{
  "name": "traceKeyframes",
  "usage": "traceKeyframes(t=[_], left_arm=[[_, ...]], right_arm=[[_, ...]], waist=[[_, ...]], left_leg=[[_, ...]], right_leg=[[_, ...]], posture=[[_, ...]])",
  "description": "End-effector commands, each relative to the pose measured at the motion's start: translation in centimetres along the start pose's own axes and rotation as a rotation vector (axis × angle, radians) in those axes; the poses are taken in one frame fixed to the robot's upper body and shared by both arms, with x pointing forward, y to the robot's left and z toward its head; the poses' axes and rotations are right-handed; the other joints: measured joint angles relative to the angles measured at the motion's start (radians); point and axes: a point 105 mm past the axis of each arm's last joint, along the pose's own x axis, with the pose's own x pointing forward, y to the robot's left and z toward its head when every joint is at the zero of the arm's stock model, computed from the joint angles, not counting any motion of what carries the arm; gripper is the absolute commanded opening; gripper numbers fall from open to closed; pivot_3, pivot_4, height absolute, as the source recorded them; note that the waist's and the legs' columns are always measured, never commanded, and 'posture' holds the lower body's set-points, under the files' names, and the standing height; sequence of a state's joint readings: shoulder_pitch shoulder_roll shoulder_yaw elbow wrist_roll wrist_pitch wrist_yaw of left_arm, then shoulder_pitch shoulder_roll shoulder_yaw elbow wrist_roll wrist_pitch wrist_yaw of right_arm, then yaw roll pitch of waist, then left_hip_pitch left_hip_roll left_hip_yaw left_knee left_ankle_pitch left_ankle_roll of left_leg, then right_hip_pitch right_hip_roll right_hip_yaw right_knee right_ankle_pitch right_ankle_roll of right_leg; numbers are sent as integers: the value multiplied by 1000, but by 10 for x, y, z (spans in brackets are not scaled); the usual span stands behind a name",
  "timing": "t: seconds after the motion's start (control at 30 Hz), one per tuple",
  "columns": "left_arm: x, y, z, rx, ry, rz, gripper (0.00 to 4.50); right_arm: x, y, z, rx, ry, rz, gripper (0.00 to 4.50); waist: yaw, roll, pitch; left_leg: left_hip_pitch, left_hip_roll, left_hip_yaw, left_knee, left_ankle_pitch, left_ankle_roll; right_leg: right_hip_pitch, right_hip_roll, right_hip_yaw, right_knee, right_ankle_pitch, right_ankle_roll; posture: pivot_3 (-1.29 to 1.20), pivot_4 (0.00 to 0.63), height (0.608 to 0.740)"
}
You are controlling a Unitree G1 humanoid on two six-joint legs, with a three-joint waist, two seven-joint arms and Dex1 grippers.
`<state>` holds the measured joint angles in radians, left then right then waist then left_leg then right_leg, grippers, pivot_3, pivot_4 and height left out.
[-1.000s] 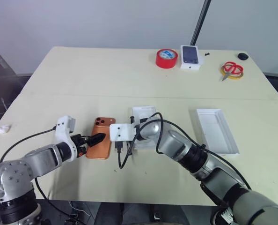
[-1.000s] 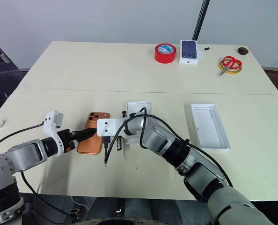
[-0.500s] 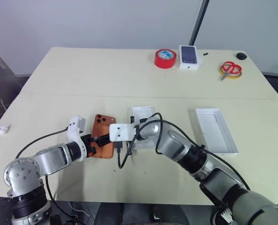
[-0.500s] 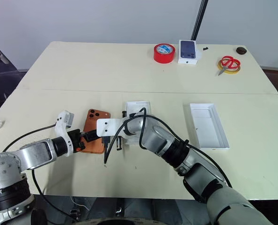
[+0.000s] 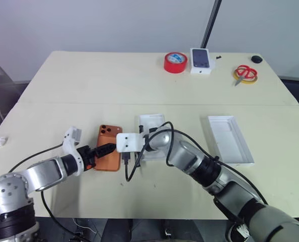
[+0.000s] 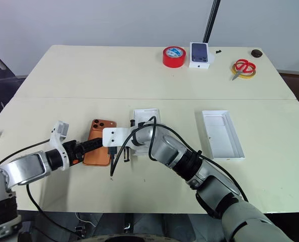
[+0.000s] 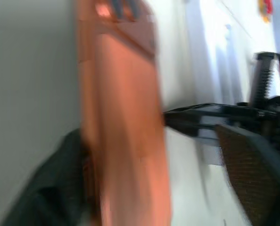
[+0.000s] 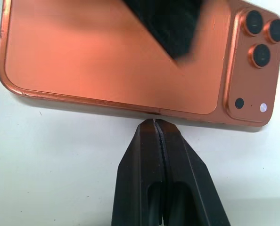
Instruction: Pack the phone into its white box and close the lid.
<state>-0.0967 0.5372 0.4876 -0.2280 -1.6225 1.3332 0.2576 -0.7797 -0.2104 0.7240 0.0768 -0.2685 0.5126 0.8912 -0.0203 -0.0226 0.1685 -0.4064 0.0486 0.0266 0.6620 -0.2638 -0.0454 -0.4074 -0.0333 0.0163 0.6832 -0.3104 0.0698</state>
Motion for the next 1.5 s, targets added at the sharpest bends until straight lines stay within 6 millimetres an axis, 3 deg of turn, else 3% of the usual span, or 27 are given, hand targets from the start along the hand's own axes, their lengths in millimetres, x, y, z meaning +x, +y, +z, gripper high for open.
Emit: traceKeyframes(t=[0.03, 0.13, 0.2, 0.37, 0.57, 0.77, 0.97, 1.23, 1.5], left_arm=[[-2, -7, 0, -24, -5, -36, 2008], [-3, -5, 0, -70, -18, -36, 502], [-6, -4, 4, -105, -41, -41, 61], [-9, -10, 9, -131, -68, -62, 61], [0, -53, 37, -133, -191, -217, 61], [40, -96, 25, -109, -120, -311, 61], [78, -109, 12, -115, -57, -295, 61], [93, -109, -2, -131, 0, -278, 61], [94, -108, -10, -107, 28, -265, 61]], right_arm=[[-1, -5, 7, -6, -28, -18, 0], [-1, -6, 7, -11, -28, -24, 0], [-3, -9, 7, -22, -30, -41, 0], [-17, -23, 13, -31, -62, -90, 0], [-79, -49, 26, 51, -250, -211, 0], [-134, -44, -18, 186, -289, -218, 0], [-172, -45, -74, 330, -189, -316, 0], [-194, -47, -98, 342, -104, -412, 0], [-189, -49, -99, 319, -94, -415, 0]], waist=[[1, 0, 0], [3, 0, 0], [1, 0, 0], [1, 0, 0], [15, -2, 2], [27, -2, 2], [11, -2, 2], [6, -1, 2], [10, -1, 3]], left_leg=[[0, 0, 0, 0, 0, 0], [0, -1, 0, 0, 0, 0], [0, -1, 0, 0, 0, 0], [-1, 0, 1, -1, 0, 0], [-3, -1, 0, -1, 0, 0], [-3, -5, 1, -1, -1, 1], [-3, -7, 1, 0, -1, 2], [-1, -2, 0, 0, -1, 2], [-2, -2, 0, 0, -1, 2]], right_leg=[[0, -1, 0, 0, 0, 0], [0, -2, 0, 0, 0, 0], [0, -2, -1, 0, 0, -1], [-1, -2, -1, 0, 0, -2], [-2, -3, -2, -1, 0, -2], [3, -7, -3, -9, 0, -1], [4, -6, -2, -9, 0, 0], [3, 6, 1, -8, 1, 0], [3, 5, 1, -7, 1, 0]], posture=[[0, 150, 732], [0, 150, 732], [0, 150, 732], [0, 150, 732], [0, 150, 732], [0, 150, 732], [0, 150, 732], [0, 150, 732], [0, 150, 732]])
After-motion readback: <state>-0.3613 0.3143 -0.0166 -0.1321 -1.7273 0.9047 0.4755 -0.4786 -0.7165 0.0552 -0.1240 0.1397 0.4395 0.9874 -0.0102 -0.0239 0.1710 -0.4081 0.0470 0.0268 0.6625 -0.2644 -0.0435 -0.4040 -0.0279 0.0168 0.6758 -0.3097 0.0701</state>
